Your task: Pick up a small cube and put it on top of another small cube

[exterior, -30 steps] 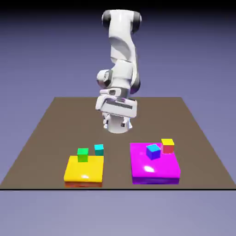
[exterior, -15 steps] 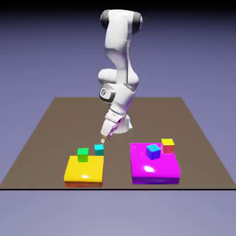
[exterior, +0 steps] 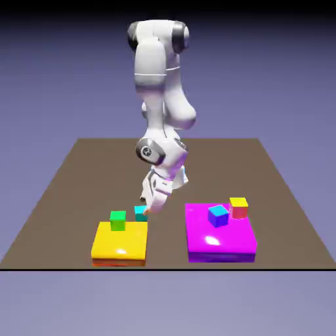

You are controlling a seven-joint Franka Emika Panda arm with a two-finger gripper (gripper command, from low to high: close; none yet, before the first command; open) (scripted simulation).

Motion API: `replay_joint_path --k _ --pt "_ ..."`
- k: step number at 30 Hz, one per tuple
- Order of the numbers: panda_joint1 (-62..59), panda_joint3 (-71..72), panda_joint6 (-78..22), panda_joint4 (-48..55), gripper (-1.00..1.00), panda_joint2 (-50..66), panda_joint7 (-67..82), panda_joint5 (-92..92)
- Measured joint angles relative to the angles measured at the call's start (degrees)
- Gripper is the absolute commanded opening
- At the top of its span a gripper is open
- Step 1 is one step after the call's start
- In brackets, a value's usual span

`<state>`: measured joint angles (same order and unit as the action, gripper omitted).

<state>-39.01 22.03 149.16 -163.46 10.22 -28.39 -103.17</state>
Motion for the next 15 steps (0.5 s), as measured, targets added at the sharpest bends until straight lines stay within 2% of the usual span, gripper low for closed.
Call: replay_joint_path --k 2,3,5,15 --pt "-0.38 -0.84 -1.57 1.84 0.0 4.15 -3.7 -4.83" --pt "-0.47 -1.05 -1.94 2.28 -1.0 5.14 -4.58 -5.99" --pt "-0.47 -1.05 -1.94 2.28 -1.0 5.14 -4.58 -5.98" --pt "1.34 2.95 5.46 -6.43 -1.0 -14.52 12.95 16.92"
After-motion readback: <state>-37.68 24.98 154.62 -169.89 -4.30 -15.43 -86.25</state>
